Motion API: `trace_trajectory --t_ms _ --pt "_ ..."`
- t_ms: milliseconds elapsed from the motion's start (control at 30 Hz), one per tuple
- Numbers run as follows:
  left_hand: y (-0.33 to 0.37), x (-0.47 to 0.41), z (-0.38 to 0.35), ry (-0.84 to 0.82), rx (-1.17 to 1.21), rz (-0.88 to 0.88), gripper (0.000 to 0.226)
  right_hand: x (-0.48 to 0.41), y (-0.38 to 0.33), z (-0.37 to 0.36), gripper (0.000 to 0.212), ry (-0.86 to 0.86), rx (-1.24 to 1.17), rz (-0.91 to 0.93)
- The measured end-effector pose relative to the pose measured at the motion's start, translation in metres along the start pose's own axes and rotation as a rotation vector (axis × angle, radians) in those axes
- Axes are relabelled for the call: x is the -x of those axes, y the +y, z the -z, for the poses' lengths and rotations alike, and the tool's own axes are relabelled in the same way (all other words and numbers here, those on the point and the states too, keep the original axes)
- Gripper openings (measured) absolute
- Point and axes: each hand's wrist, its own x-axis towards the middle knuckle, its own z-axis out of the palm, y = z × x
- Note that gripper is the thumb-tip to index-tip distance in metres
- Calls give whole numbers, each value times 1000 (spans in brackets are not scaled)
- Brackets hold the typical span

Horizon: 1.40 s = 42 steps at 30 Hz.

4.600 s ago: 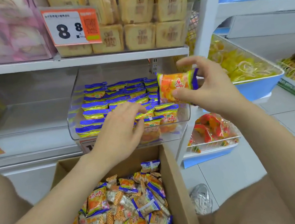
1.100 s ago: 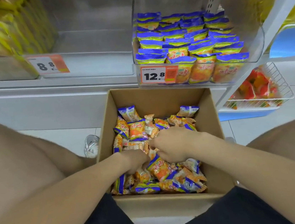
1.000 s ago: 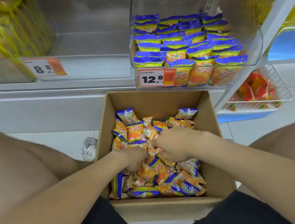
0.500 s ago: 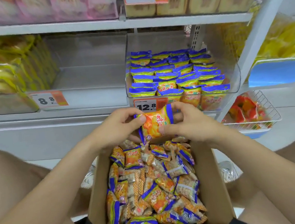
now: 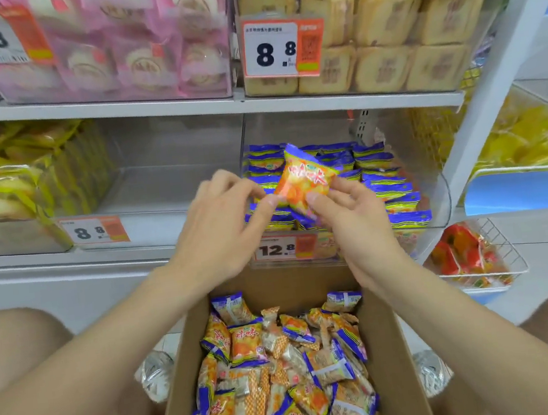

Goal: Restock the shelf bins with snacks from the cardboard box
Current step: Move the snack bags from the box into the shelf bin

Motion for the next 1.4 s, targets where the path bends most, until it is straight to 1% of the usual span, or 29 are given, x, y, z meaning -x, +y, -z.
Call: trace_trajectory --t_ms 67,133,200,267,367,400,433,500,533,567,667,767,867,967,1067,1133,1200,1233,1300,1333,1367,1400 --pt "-15 -14 -3 9 -122 -1 34 -29 -5 -5 39 43 131 110" --pt "-26 -22 -12 -44 -145 63 49 -65 -2 -12 36 64 351 256" --pt "-30 -29 -23 -120 -117 145 64 -102 3 -22 32 121 563 332" --pt "-27 -36 -31 -175 -211 177 74 -138 9 -35 30 184 675 316" --pt "-24 -44 -33 -169 -382 130 83 -182 18 -53 34 227 735 296" --pt "-24 -45 -34 -184 -410 110 80 -194 18 -57 34 233 762 295" --pt "-25 -45 -35 -216 -409 98 71 -204 18 -61 33 233 821 291" --pt "-25 -45 -39 -293 -319 121 43 -221 19 -68 30 202 955 263" --pt "-24 -45 -41 -317 -273 141 34 -227 20 -71 29 173 994 256" --pt "-23 -44 -42 -322 -250 152 31 -233 23 -73 29 139 1024 259" --pt "-24 -44 -44 -293 -257 142 31 -243 28 -75 35 74 1109 247" --pt "-25 -43 -45 -258 -260 119 31 -248 27 -75 41 92 1198 227" --pt "-25 -43 -46 -239 -265 108 30 -250 26 -79 37 69 1325 186" --pt "-23 -43 -45 -239 -271 113 30 -249 27 -81 36 73 1335 134" --pt "-20 -43 -44 -243 -308 106 30 -241 22 -79 36 179 1356 136" --pt "-21 -43 -43 -242 -326 99 31 -228 18 -75 41 235 1367 137" --pt "-21 -41 -41 -237 -342 86 34 -208 14 -68 51 248 1359 122" --pt "-21 -39 -40 -233 -345 81 36 -196 13 -64 51 240 1343 134" --pt "-18 -33 -38 -177 -342 66 39 -165 9 -57 32 191 1228 245" --pt "-14 -28 -34 -110 -351 35 38 -145 7 -54 23 157 1132 329" --pt "-10 -22 -29 -27 -365 -11 35 -121 3 -53 18 123 1042 411" --pt "-5 -15 -25 54 -375 -58 30 -96 0 -51 18 92 966 485"
